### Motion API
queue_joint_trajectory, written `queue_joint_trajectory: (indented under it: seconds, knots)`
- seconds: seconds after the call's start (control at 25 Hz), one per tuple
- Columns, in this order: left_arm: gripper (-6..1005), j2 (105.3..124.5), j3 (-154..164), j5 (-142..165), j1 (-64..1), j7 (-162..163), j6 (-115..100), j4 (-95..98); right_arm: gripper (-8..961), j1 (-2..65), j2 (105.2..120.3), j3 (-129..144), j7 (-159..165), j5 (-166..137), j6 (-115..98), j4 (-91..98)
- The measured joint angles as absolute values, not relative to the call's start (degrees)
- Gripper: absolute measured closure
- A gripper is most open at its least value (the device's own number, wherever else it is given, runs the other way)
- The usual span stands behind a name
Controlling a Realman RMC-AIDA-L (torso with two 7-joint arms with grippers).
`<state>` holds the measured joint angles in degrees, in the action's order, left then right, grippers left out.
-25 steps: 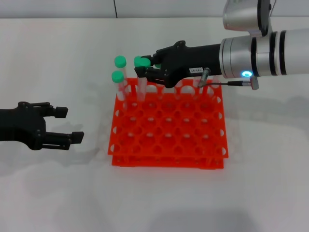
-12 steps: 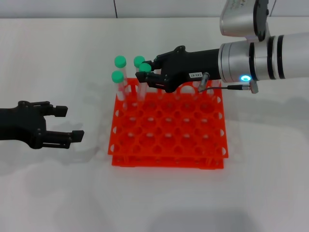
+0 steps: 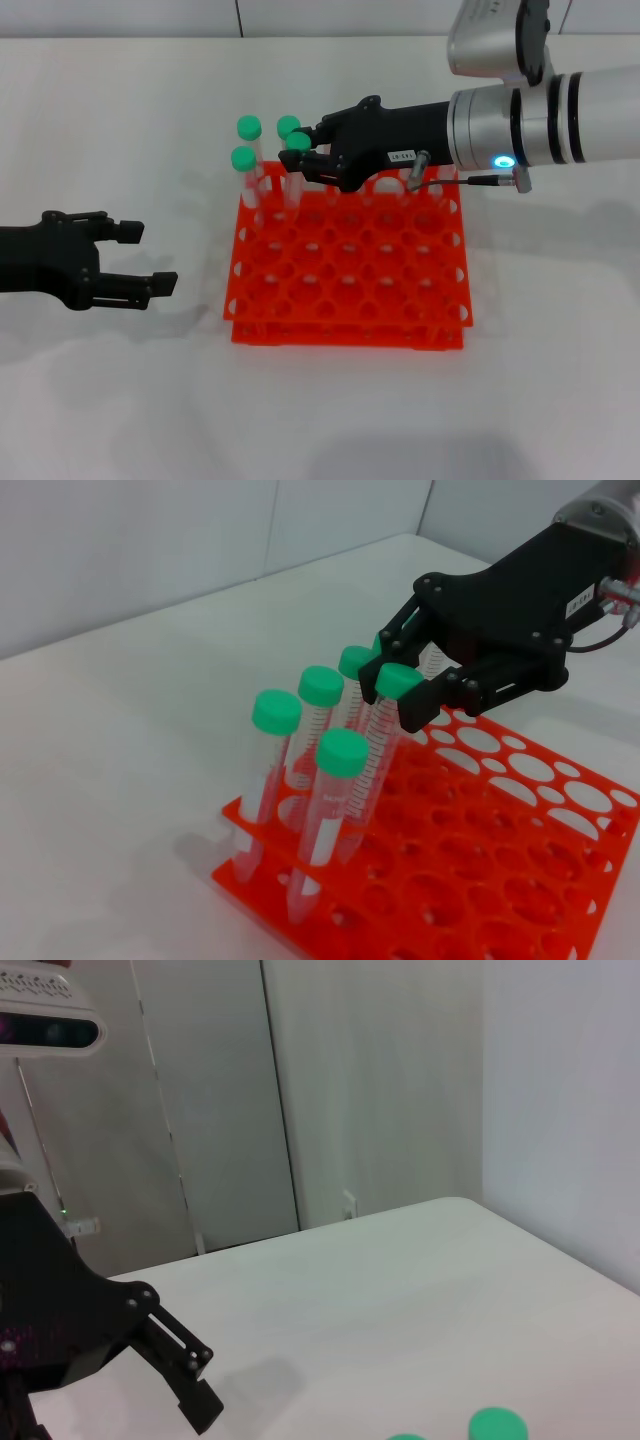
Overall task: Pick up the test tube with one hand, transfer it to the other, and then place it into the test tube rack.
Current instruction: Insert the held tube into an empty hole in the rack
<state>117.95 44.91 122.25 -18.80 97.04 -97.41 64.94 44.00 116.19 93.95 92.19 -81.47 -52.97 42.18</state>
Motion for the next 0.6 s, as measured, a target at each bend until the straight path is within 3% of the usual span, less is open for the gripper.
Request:
queue_joint_trajectory:
  seconds: [0.6]
  knots:
    - [109, 118.13, 44.9, 122.3, -18.8, 96.7, -97.1, 64.8, 687, 44.2, 116.19, 94.6, 92.3, -81.5, -52.5, 41.5]
